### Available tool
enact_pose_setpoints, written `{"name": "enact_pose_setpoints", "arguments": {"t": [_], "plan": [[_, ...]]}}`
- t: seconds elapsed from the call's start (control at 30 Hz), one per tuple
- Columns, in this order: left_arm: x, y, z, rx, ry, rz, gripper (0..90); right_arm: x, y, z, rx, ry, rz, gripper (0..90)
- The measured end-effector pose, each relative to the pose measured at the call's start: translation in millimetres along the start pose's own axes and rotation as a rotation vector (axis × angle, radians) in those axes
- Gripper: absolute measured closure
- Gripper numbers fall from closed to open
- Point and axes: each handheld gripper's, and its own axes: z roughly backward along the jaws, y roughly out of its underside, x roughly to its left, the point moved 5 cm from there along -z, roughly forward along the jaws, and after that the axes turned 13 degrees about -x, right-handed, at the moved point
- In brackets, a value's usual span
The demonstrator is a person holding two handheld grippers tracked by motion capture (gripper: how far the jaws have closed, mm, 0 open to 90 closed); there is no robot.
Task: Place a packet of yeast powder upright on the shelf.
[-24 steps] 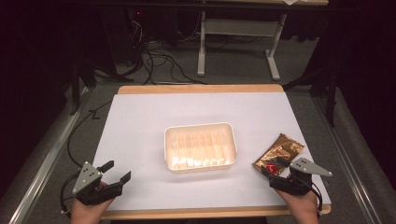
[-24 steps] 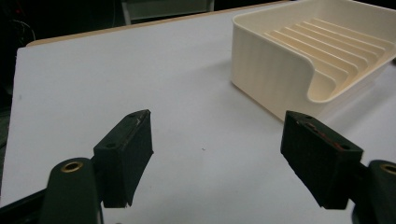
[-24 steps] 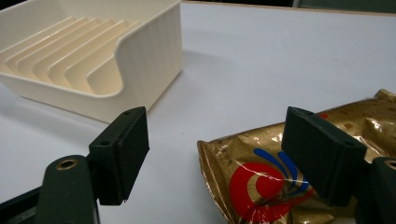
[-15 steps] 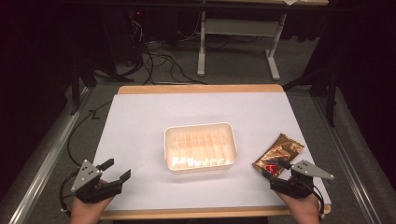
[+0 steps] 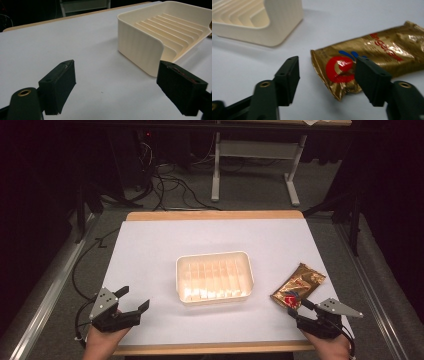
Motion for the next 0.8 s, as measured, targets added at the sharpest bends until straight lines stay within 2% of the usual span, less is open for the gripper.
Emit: {"name": "enact_pose_setpoints", "arguments": {"t": [0.1, 0.13, 0.3, 0.33, 0.37, 0.4, 0.43, 0.47, 0.5, 0.53, 0.57, 0.6, 0.67, 0.7, 0.73, 0.8], "plan": [[-0.2, 1.0, -1.3, 0.004, 0.001, 0.0, 16.5, -6.8, 5.2, -1.4, 0.027, 0.005, -0.016, 44.8], [0.2, 1.9, -1.7, 0.009, 0.002, 0.002, 16.6, -11.0, 11.0, -5.1, 0.066, -0.002, -0.035, 45.6], [0.9, 1.3, 0.3, 0.01, 0.003, -0.007, 17.6, -10.7, 16.5, -14.3, 0.112, -0.004, -0.023, 49.3], [2.0, 2.3, 1.4, 0.013, -0.004, -0.004, 17.7, -11.0, 17.9, -19.7, 0.134, 0.014, 0.002, 58.9], [2.0, 2.3, 1.4, 0.013, -0.004, -0.004, 17.8, -11.0, 17.9, -19.7, 0.134, 0.014, 0.002, 58.9], [2.4, 2.5, 3.4, 0.009, -0.008, 0.003, 17.9, -12.0, 17.6, -23.1, 0.144, 0.035, 0.031, 73.4], [2.4, 2.5, 3.4, 0.009, -0.008, 0.003, 18.1, -12.0, 17.6, -23.1, 0.144, 0.035, 0.031, 73.4], [2.2, 1.9, 6.1, 0.006, -0.01, -0.004, 18.2, -11.0, 17.1, -25.1, 0.155, 0.039, 0.034, 83.5], [2.2, 1.9, 6.1, 0.006, -0.01, -0.004, 18.3, -11.0, 17.1, -25.1, 0.155, 0.039, 0.034, 83.5], [2.5, 1.7, 7.6, 0.004, -0.014, -0.008, 18.4, -7.6, 15.9, -26.1, 0.161, 0.041, 0.061, 89.0], [2.5, 1.7, 7.6, 0.004, -0.014, -0.008, 18.5, -7.6, 15.9, -26.1, 0.161, 0.041, 0.061, 89.0], [3.2, 2.3, 8.4, 0.006, -0.017, -0.005, 18.5, -0.6, 14.5, -28.0, 0.16, 0.008, 0.071, 90.0], [3.3, 2.7, 9.4, 0.009, -0.017, -0.006, 18.6, 7.8, 14.3, -30.1, 0.162, -0.026, 0.074, 90.0], [3.3, 2.7, 9.4, 0.009, -0.017, -0.006, 18.7, 7.8, 14.3, -30.1, 0.162, -0.026, 0.074, 90.0], [3.0, 2.4, 10.4, 0.007, -0.017, -0.008, 18.8, 19.4, 13.5, -32.7, 0.162, -0.074, 0.095, 90.0], [3.3, 2.1, 10.7, 0.005, -0.019, -0.008, 19.1, 33.5, 13.9, -34.5, 0.169, -0.137, 0.105, 90.0]]}}
